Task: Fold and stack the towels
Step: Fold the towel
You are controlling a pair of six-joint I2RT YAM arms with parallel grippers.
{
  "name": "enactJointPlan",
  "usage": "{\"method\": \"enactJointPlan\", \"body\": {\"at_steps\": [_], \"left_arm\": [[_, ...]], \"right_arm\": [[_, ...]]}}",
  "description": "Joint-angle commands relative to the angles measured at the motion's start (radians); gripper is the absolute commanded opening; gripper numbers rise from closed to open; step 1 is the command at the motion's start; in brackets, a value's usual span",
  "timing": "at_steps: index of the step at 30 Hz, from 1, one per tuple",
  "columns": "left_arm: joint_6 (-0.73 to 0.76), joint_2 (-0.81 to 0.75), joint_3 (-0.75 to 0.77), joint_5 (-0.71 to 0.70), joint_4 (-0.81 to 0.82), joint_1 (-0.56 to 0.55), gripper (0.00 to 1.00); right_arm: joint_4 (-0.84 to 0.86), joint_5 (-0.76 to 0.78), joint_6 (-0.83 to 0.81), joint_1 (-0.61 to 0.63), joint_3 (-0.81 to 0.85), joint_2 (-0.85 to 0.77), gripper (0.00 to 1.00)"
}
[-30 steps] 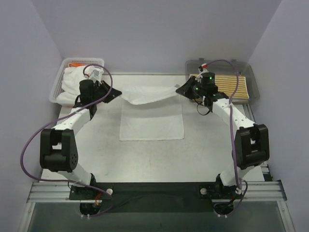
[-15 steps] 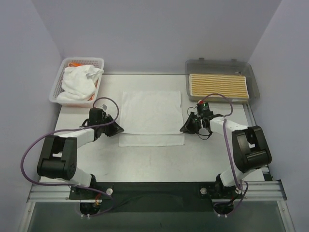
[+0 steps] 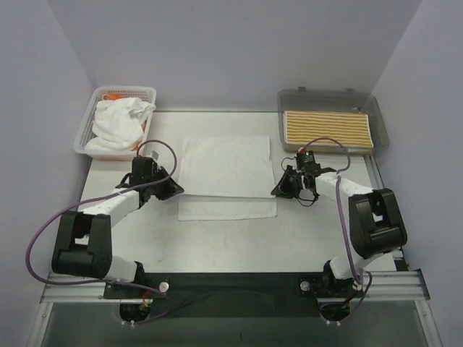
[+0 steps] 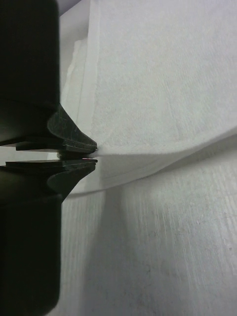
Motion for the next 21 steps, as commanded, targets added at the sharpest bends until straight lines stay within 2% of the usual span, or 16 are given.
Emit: {"method": "enactJointPlan", "body": {"at_steps": [1, 6, 10, 17, 21], "left_arm": [[0.023, -0.126, 0.093, -0.007, -0.063, -0.001, 0.00], [0.063, -0.232, 0.125, -0.033, -0.186, -0.016, 0.00], [0.057, -0.304, 0.013, -0.039, -0.195, -0.053, 0.00], [-0.003, -0.317, -0.197, -0.066, -0.114, -0.096, 0.00], [-0.026, -0.268, -0.239, -0.070, -0.054, -0.102, 0.00]], "right_arm": [[-0.102, 0.044, -0.026, -0.008, 0.075, -0.125, 0.00], [-0.146, 0.038, -0.010, 0.012, 0.060, -0.252, 0.00], [-0.143, 0.040, 0.026, 0.047, -0.025, -0.299, 0.00], [-0.054, 0.023, 0.090, 0.098, -0.188, -0.248, 0.00], [-0.019, 0.044, 0.095, 0.093, -0.218, -0.182, 0.00]]}}
